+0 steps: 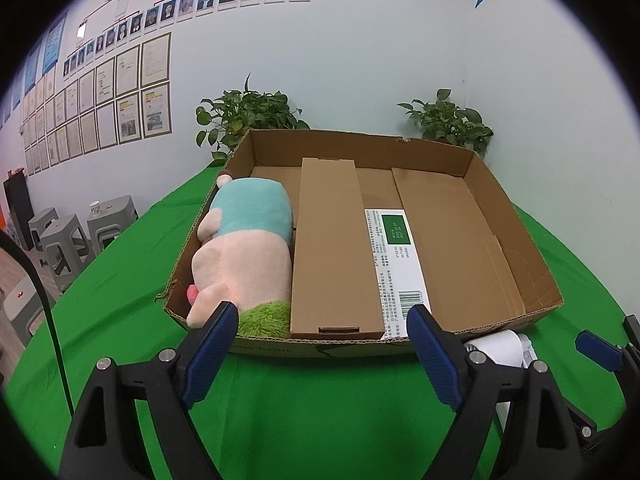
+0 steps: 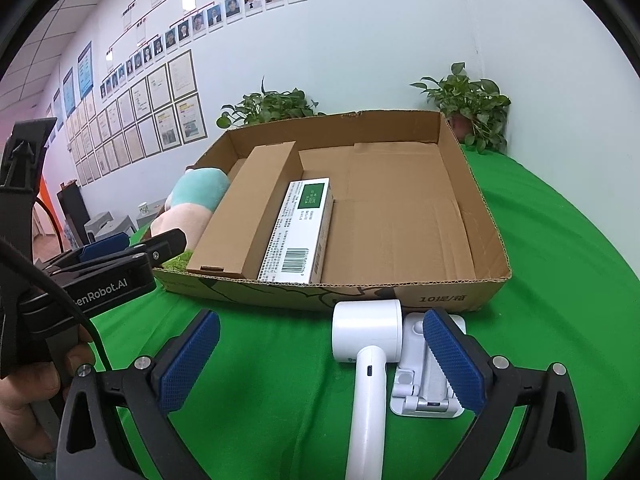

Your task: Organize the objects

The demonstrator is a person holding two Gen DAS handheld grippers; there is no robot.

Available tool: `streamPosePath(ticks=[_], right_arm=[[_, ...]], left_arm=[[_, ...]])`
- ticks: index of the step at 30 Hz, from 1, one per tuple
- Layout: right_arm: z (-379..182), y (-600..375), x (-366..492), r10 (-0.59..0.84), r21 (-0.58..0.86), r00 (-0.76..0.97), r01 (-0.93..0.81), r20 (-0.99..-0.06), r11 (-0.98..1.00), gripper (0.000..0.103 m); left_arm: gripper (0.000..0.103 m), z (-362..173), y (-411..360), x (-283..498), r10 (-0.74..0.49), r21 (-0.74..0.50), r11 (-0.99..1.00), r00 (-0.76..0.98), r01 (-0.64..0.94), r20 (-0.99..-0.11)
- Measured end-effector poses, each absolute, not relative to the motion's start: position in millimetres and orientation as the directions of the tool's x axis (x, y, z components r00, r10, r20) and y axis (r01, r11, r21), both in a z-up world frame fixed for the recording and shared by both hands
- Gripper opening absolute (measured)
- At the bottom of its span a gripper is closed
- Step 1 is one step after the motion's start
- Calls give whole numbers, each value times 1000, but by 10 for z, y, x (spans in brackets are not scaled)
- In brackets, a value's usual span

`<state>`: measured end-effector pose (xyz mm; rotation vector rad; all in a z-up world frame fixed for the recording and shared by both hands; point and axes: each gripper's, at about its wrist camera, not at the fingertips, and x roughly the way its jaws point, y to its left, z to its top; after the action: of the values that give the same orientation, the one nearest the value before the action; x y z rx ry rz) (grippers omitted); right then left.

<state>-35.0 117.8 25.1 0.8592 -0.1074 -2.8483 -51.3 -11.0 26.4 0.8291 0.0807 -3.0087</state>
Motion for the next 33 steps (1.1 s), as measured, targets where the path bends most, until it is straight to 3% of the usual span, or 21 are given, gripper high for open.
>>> streamPosePath(ticks=[17, 27, 33], right_arm=[[178, 1232, -265, -198, 141, -810, 143, -552, -980, 102], [-203, 1709, -52, -188, 207, -727, 64, -661, -976, 102], [-314, 1800, 28, -175, 204, -683, 38, -709, -978, 95]], left_arm=[[86, 182, -86, -560, 61, -83, -996, -833, -18, -549], [86, -111, -19, -694, 303, -248, -951, -699, -183, -648], [86, -257, 147, -780, 438, -361, -897, -605, -254, -665]])
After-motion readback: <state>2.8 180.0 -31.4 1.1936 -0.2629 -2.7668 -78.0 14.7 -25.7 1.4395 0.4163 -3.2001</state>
